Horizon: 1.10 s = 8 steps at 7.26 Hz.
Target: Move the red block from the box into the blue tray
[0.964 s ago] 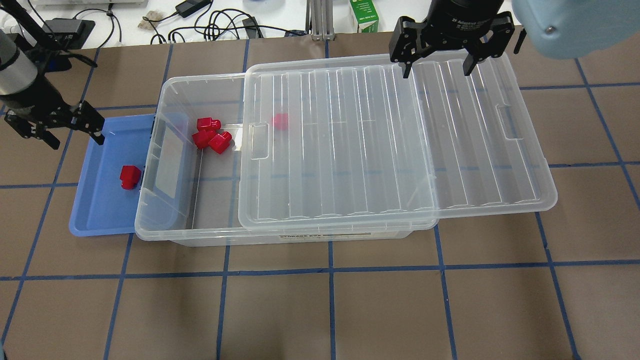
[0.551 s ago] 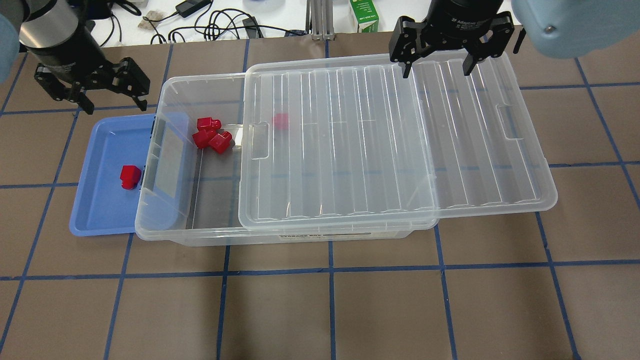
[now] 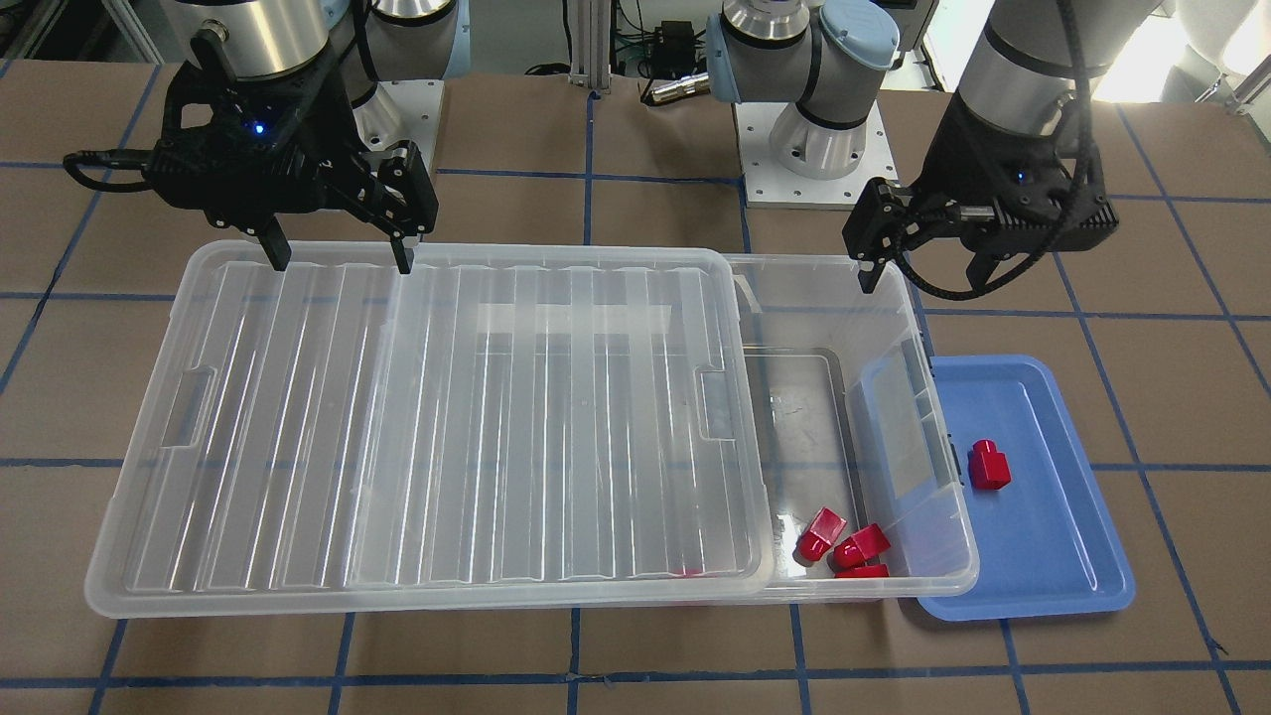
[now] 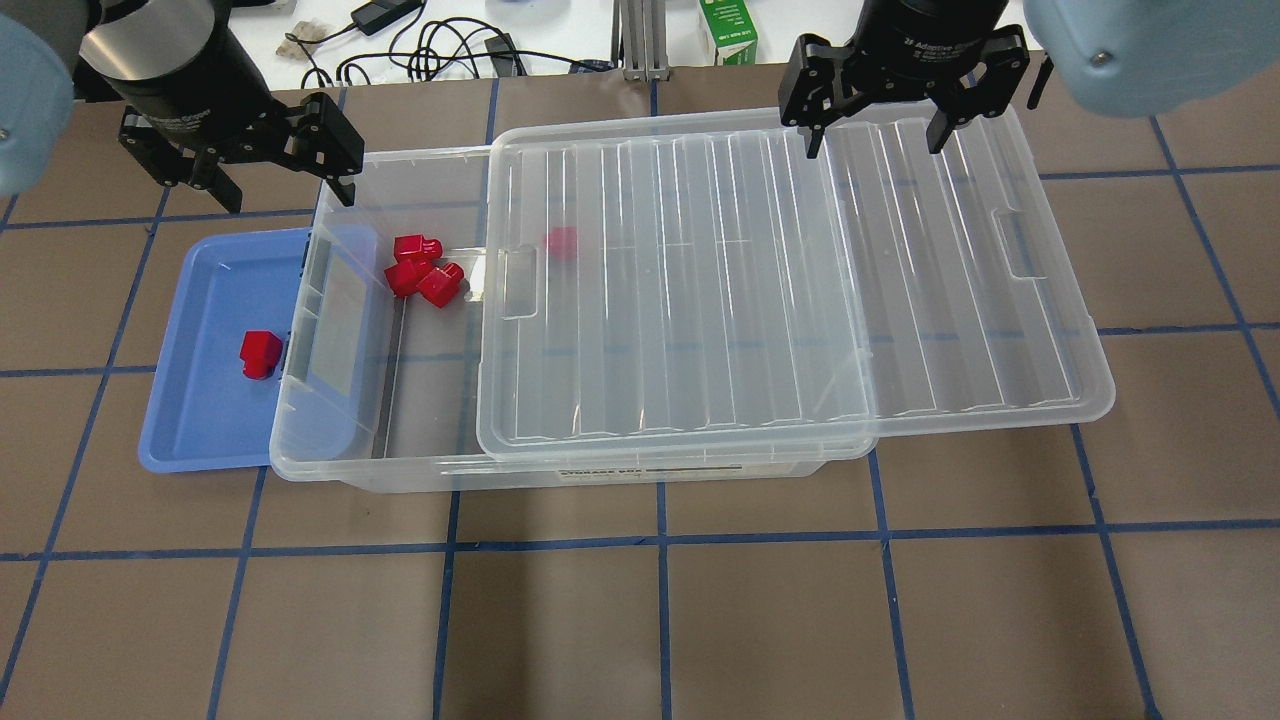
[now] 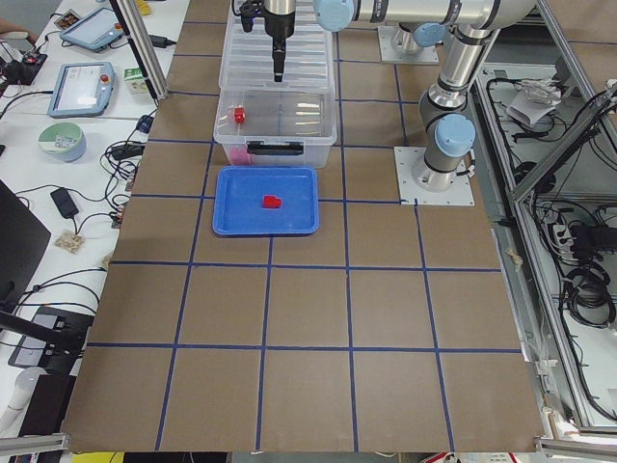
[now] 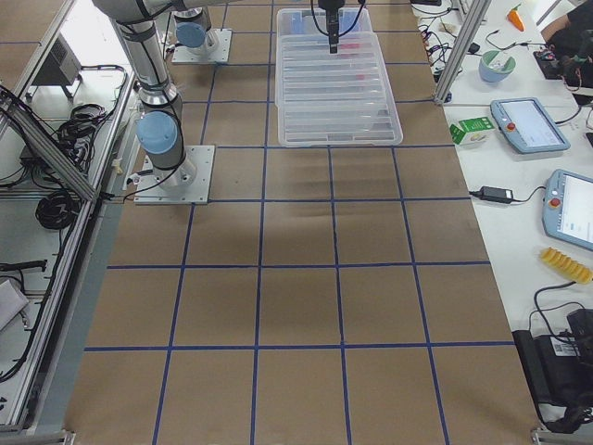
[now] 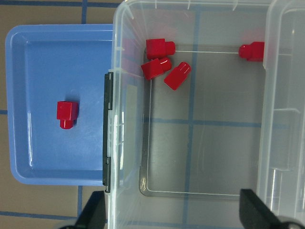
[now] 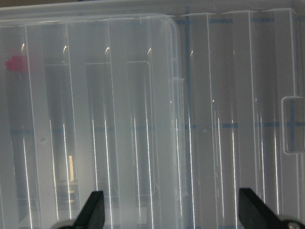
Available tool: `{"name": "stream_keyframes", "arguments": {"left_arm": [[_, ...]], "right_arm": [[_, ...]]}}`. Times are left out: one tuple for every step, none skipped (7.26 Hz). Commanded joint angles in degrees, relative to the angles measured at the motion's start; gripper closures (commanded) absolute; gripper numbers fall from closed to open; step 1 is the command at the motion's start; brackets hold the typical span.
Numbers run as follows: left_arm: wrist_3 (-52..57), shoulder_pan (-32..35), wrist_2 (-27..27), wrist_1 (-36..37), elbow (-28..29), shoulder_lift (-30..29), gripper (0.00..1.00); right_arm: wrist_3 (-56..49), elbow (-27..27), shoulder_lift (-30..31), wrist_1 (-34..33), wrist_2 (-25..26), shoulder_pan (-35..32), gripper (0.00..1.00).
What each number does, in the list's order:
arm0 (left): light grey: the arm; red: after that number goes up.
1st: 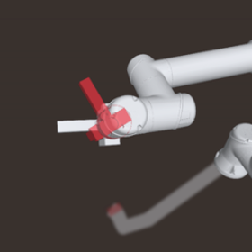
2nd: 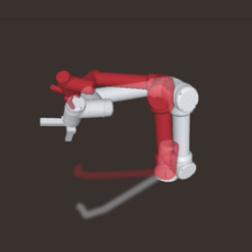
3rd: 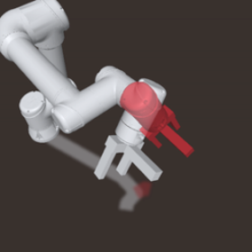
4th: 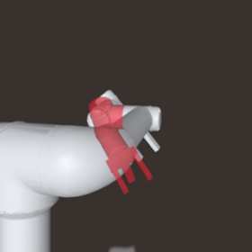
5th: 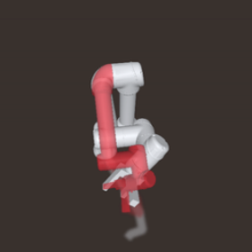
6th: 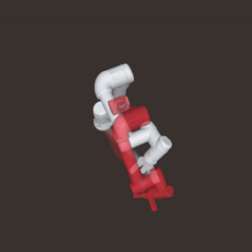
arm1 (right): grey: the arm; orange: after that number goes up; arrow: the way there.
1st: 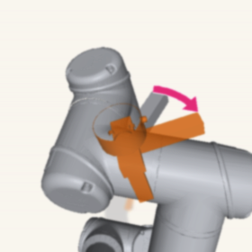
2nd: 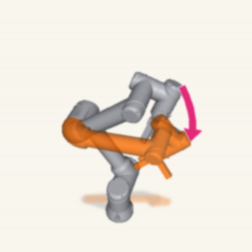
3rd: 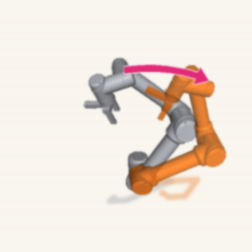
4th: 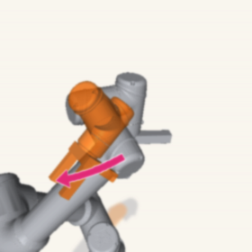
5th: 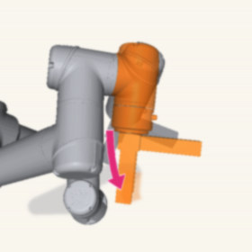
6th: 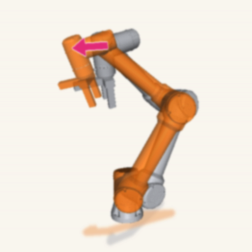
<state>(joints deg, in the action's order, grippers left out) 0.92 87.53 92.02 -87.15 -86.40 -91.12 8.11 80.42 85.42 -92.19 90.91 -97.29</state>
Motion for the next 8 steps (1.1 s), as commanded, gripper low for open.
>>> {"name": "stream_keyframes", "arguments": {"left_arm": [[0.74,1.24,0.09,-1.08,-0.69,2.42,0.00],[0.75,1.24,0.09,-1.09,-2.18,2.35,0.00],[0.92,1.15,-0.60,-0.48,-2.98,1.65,0.00],[0.92,1.15,-0.61,-0.39,-2.55,1.99,0.00],[0.92,1.15,-0.61,-0.48,-3.76,2.60,0.00],[0.92,1.15,-0.09,-0.65,-3.86,3.65,0.00],[0.92,0.89,-0.43,-0.74,-4.04,3.40,0.00],[0.92,0.54,0.35,-0.65,-4.13,3.75,0.00]], "right_arm": [[-0.02,0.00,0.01,0.08,-0.03,0.00,0.00],[-0.37,0.00,-0.08,-0.18,-0.03,0.52,0.00],[-6.73,-0.09,-0.17,-0.88,0.23,2.53,0.00],[-13.75,-0.09,-0.08,0.07,0.23,9.51,0.00],[-21.48,0.09,-0.08,0.69,0.32,17.41,0.00],[-28.08,0.96,-0.69,0.09,0.32,23.06,0.00],[-34.41,3.40,-4.61,-1.57,0.84,26.24,0.00],[-40.39,5.34,-10.57,-10.29,1.19,30.80,0.00]]}}
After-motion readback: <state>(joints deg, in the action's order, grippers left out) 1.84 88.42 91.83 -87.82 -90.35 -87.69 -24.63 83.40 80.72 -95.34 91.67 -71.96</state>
